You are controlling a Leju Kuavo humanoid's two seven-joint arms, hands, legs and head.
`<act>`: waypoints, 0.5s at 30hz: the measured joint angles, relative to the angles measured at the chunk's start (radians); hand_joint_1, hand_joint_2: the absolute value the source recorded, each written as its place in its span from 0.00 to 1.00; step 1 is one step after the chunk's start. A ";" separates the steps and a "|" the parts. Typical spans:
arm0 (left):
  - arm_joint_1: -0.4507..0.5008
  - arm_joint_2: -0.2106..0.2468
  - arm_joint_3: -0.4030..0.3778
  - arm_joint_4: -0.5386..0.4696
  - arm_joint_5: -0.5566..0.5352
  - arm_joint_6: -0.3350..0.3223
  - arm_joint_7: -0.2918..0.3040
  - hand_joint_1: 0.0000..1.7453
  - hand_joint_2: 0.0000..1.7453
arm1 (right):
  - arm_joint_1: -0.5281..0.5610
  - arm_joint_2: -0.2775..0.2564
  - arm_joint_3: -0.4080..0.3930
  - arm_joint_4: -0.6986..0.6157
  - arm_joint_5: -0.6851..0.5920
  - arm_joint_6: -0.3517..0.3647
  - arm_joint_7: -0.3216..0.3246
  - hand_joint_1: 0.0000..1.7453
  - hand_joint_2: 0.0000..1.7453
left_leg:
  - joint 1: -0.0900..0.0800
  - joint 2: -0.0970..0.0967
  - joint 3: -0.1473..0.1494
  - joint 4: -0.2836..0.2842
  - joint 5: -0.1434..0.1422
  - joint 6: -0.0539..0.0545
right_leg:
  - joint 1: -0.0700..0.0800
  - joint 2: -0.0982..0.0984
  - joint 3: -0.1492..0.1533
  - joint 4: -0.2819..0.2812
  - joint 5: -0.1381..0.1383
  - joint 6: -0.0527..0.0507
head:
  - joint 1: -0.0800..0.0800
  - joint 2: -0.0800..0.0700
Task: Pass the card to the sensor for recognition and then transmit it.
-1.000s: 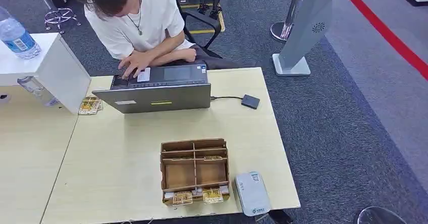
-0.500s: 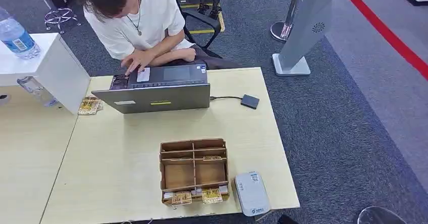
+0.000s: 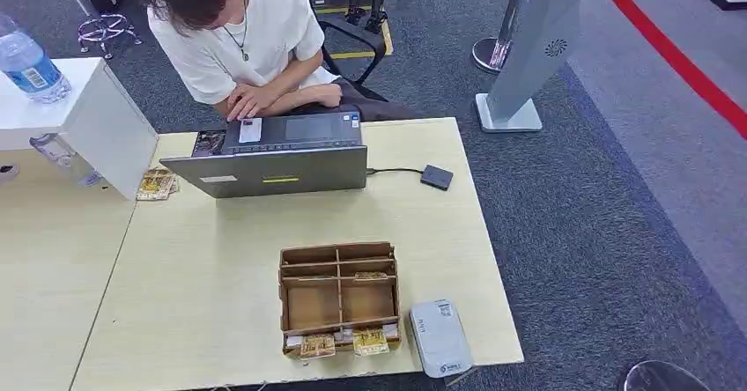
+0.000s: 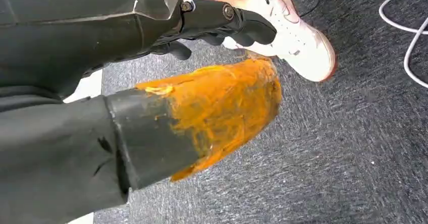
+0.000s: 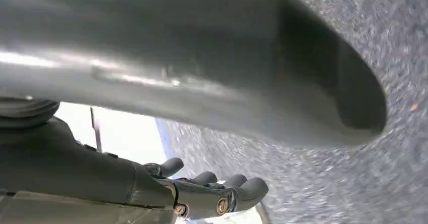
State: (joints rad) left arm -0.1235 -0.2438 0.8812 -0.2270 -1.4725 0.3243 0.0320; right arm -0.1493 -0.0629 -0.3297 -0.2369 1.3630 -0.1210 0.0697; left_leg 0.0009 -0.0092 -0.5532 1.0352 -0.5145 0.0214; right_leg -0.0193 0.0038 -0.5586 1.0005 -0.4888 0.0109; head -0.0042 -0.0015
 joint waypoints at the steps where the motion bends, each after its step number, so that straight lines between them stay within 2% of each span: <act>1: 0.000 0.000 0.000 0.000 0.000 0.000 -0.002 0.00 0.00 | 0.003 -0.002 0.011 0.000 0.008 0.001 -0.026 0.00 0.00 | 0.000 0.000 0.000 0.000 0.000 0.000 | 0.000 0.000 0.000 0.000 0.000 0.000 | 0.000 0.000; 6: -0.001 0.000 0.000 0.000 0.011 0.000 -0.015 0.00 0.00 | 0.010 -0.017 0.046 -0.001 0.000 0.010 -0.247 0.00 0.00 | 0.000 0.000 0.000 0.000 0.000 0.000 | 0.000 0.000 0.000 0.000 0.000 0.000 | 0.000 0.000; 10: -0.001 -0.001 0.000 0.004 0.012 -0.004 -0.023 0.00 0.00 | 0.016 -0.027 0.066 -0.003 -0.006 0.053 -0.423 0.00 0.00 | 0.000 0.000 0.000 0.000 0.000 0.000 | 0.000 0.000 0.000 0.000 0.000 0.000 | 0.000 0.000; 15: -0.003 -0.003 0.000 0.008 0.004 -0.012 -0.024 0.00 0.00 | 0.055 -0.061 0.099 -0.016 -0.023 0.083 -0.605 0.00 0.00 | 0.000 0.000 0.000 0.000 -0.001 0.001 | 0.000 0.000 0.000 0.000 0.000 0.000 | 0.000 0.000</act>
State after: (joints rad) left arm -0.1265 -0.2472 0.8816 -0.2193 -1.4686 0.3125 0.0080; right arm -0.0939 -0.1239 -0.2304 -0.2525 1.3398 -0.0375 -0.5354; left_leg 0.0007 -0.0094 -0.5535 1.0353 -0.5152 0.0224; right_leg -0.0194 0.0036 -0.5585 1.0004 -0.4890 0.0111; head -0.0042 -0.0015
